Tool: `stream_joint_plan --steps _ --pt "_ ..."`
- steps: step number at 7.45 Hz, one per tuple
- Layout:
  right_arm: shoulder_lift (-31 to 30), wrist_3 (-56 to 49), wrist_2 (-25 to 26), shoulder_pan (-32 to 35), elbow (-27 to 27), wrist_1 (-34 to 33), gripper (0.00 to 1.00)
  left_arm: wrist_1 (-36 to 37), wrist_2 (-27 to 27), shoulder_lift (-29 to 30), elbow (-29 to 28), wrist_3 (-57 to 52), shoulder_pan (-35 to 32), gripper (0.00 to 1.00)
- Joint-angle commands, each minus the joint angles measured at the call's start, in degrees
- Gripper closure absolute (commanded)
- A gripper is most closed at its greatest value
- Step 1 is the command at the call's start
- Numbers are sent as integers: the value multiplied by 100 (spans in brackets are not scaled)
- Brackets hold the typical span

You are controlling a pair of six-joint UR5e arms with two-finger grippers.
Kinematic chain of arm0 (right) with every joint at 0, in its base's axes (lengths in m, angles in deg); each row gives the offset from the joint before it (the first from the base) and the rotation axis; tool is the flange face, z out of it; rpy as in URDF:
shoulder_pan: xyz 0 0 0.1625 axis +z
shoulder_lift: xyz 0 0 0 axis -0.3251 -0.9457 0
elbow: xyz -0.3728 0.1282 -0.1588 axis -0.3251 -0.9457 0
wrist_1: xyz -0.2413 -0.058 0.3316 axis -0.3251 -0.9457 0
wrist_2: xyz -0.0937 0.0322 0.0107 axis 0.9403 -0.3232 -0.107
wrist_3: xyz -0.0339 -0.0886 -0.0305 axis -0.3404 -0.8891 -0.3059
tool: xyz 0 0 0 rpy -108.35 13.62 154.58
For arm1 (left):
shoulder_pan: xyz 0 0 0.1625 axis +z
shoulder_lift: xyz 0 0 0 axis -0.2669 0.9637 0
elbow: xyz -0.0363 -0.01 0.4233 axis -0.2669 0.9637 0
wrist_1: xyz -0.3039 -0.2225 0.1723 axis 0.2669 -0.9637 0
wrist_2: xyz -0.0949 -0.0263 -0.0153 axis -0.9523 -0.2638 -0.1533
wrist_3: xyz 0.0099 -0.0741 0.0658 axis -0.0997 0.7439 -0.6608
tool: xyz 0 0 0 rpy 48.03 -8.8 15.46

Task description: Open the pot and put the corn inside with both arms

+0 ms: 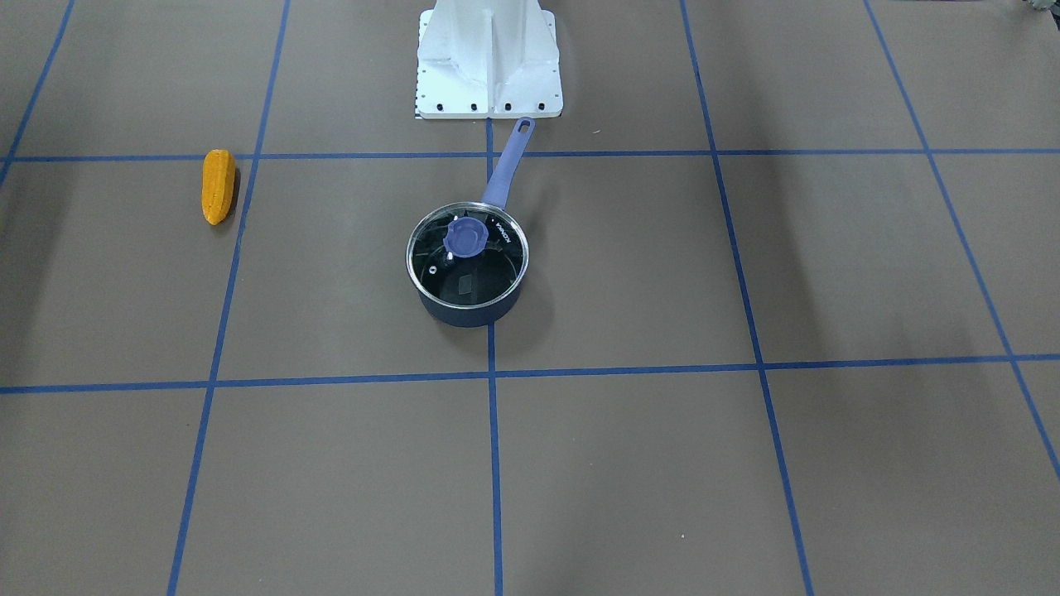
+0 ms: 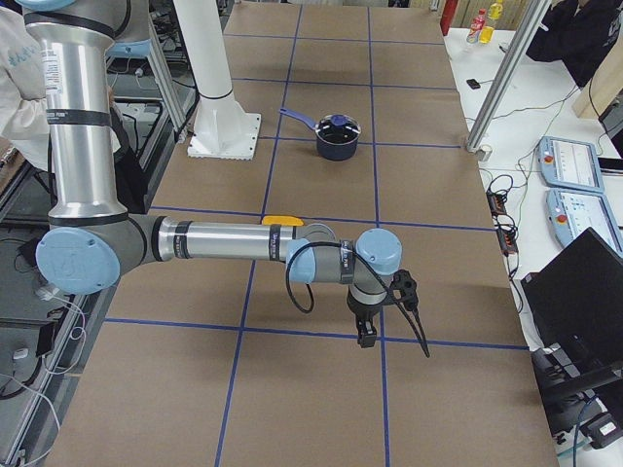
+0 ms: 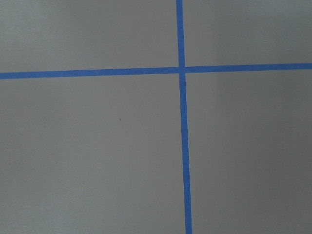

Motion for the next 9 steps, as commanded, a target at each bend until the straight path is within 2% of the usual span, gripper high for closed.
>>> stream_joint_plan --steps 1,6,8,9 --pt "0 0 9 0 0 0 0 22 -17 0 131 0 -7 1" --pt "-9 0 35 9 44 166 0 14 -27 141 220 70 -8 1" --pt "-8 87 18 9 1 953 0 -13 -9 341 246 79 -8 1" --pt "61 323 18 17 70 1280 0 -30 -44 499 472 53 -8 1"
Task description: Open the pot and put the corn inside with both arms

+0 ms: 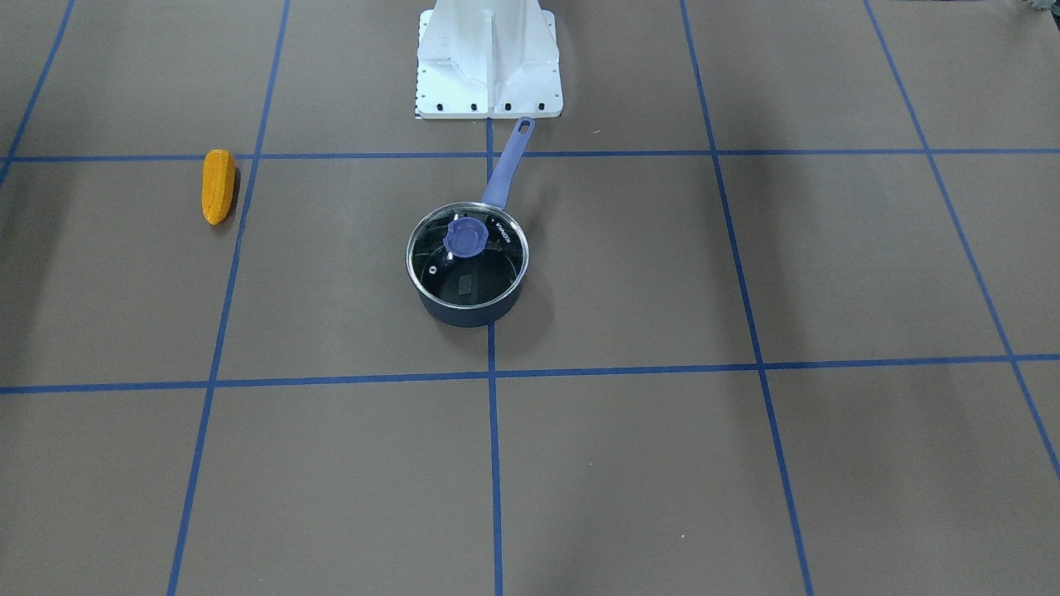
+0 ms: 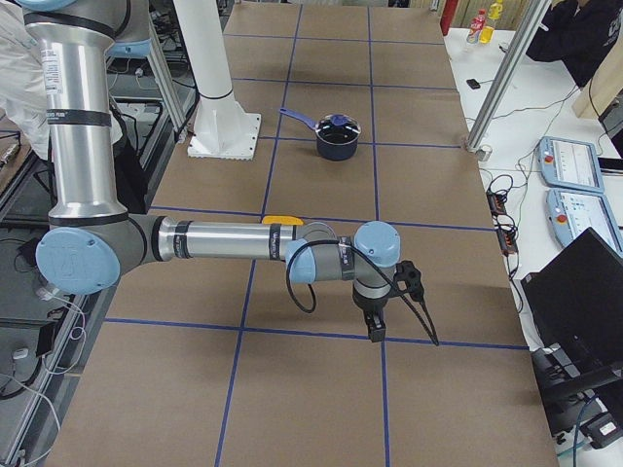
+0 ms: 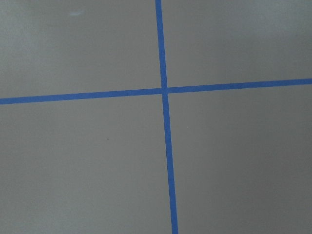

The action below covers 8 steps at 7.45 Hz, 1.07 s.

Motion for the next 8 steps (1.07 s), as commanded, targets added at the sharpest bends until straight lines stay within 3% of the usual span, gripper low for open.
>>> stream_joint_plan --steps 1,2,4,5,6,8 --pt "124 431 66 -4 25 804 0 -86 -16 551 308 17 0 1" --pt "281 547 6 -4 42 990 0 -157 -33 607 397 -43 0 1" --pt "519 636 49 -310 42 1035 0 -1687 -33 511 136 0 0 1" --pt "537 645 32 -381 60 1035 0 -2043 -25 607 117 305 43 1" --pt "538 662 32 -469 112 1035 0 -2030 10 904 169 499 644 1" --pt "538 958 32 -645 130 1044 0 -2047 115 1458 361 2468 1507 1"
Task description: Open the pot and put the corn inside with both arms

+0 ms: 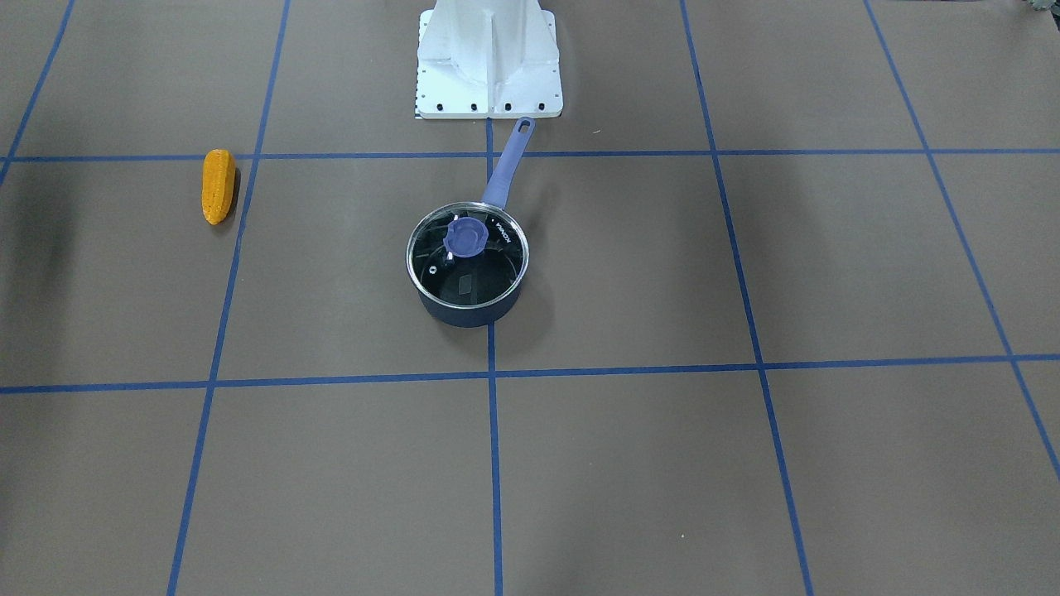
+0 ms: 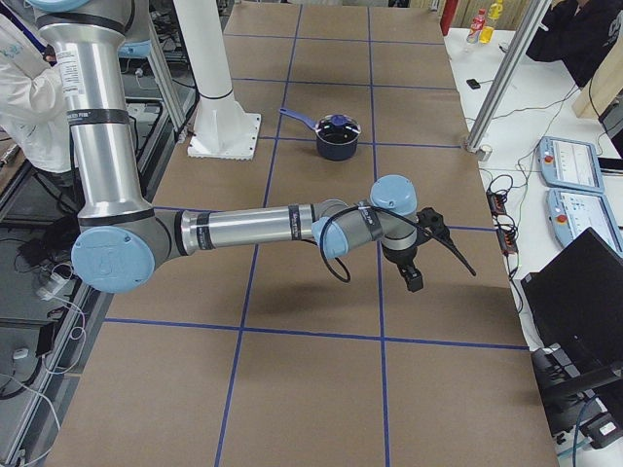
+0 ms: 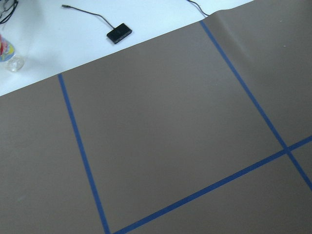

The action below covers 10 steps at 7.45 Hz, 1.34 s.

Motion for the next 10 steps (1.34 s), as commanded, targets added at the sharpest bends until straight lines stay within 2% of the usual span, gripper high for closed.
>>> stream_joint_plan --steps 1,2,3,5,6,7,8,10 --pt "-4 366 17 -195 49 104 0 17 444 666 231 1978 1179 0" --pt "-31 367 17 -195 40 175 0 444 804 1279 232 2908 1994 0" --pt "-48 367 17 -204 40 175 0 1397 1382 2103 258 3509 2585 1" --pt "-66 367 17 -222 40 175 0 2492 2481 2907 320 4197 3764 1" --pt "-83 367 17 -222 40 175 0 2862 2608 3233 311 4436 4074 1" --pt "-84 367 17 -222 32 175 0 3196 2635 3628 250 4751 4381 1" --pt "-92 367 17 -230 31 175 0 3313 3027 4023 75 5155 4750 1" --pt "-101 367 17 -230 31 175 0 3305 3356 4692 -853 5640 5148 1"
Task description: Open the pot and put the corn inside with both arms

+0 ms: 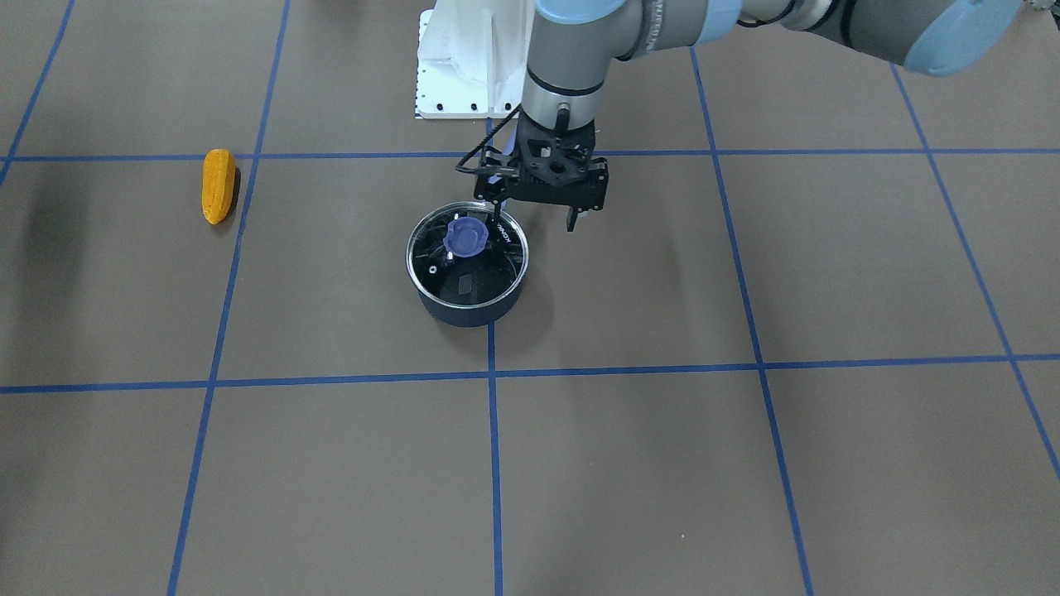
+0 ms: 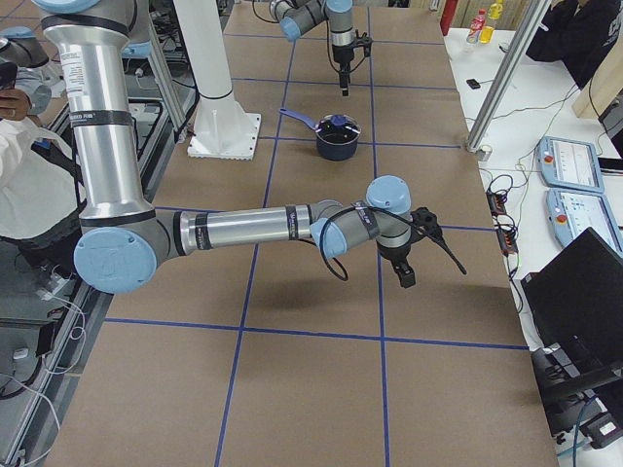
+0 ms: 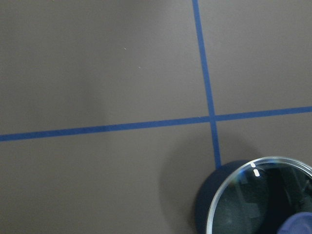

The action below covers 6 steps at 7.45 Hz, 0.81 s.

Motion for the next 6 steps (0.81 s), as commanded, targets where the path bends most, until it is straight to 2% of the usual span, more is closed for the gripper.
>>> stream_joint_plan --steps 1,6 --pt "-5 0 0 -2 -1 0 0 33 209 681 -937 550 329 1" --pt "-5 0 9 -29 -18 0 0 -46 218 718 -1178 614 435 3"
